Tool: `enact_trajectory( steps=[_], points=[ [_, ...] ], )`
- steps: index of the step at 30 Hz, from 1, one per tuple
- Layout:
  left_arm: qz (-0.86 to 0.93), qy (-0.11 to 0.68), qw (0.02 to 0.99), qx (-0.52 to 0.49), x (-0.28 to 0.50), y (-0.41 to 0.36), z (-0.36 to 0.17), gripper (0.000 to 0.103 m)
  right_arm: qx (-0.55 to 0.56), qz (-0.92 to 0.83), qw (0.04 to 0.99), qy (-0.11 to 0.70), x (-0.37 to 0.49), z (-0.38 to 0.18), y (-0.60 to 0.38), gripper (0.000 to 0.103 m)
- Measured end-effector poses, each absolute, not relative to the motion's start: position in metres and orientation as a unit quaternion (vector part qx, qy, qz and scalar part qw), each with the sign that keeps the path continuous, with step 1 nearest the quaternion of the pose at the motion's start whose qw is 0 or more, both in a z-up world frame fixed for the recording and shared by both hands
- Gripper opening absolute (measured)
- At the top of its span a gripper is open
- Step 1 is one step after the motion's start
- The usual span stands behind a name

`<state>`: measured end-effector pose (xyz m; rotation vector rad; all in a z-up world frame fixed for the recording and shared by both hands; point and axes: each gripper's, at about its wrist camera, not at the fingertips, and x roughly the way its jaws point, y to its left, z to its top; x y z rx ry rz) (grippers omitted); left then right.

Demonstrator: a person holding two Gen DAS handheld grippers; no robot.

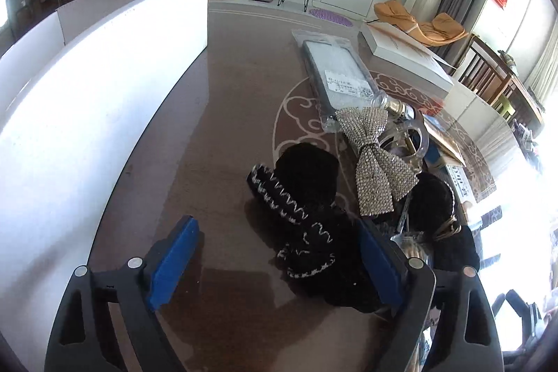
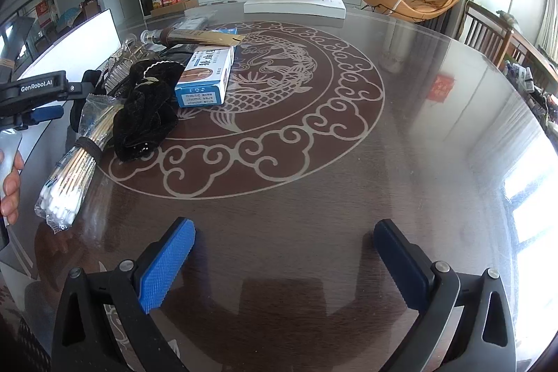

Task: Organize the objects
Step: 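Grasp the black knit glove with the left gripper while the right grasps the cotton-swab bundle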

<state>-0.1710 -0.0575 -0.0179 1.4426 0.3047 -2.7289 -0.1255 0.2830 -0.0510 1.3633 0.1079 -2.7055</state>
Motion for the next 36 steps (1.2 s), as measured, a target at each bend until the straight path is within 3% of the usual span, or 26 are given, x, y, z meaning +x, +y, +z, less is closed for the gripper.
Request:
enact_trajectory(
  steps=[6,15,16,17,19,27,30,32,36],
  points=[
    [-0.886,0.047,0.016,0.462,-0.128,-0.072,-0.01,0.09,0.449,-0.891,0.06,0.037,-0.125,-0.051,0.282,0.103],
    [-0.869,0.009,-0.035,0.493,-0.163,-0.045,-0.024,0.088,0.449,-0.891,0.059,0.037,-0.125,-0.051,0.282,0.103],
    [-0.876,0.001,-0.029,0.482,-0.159,-0.044,-0.023,0.073,0.449,-0.891,0.06,0.037,-0.125,-0.051,0.282,0.103],
    [-0.881,-0.011,-0.017,0.473,-0.155,-0.043,-0.022,0.05,0.449,-0.891,0.059,0.037,-0.125,-0.051,0.282,0.103],
    [-0.884,-0.007,-0.016,0.468,-0.145,-0.047,-0.02,0.037,0.449,-0.891,0.059,0.037,-0.125,-0.051,0.282,0.103],
    [-0.888,-0.004,0.001,0.459,-0.068,-0.05,-0.022,0.037,0.442,-0.892,0.09,0.002,-0.12,-0.042,0.282,0.102],
    [-0.889,0.004,0.01,0.458,-0.051,-0.052,-0.022,0.037,0.468,-0.863,0.172,-0.085,-0.117,-0.027,0.255,0.091],
    [-0.889,0.01,0.013,0.457,-0.047,-0.054,-0.022,0.037,0.483,-0.845,0.217,-0.077,-0.123,-0.018,0.214,0.086],
    [-0.888,0.017,0.013,0.459,-0.043,-0.057,-0.022,0.036,0.512,-0.827,0.229,-0.024,-0.15,-0.02,0.144,0.065]
  ],
)
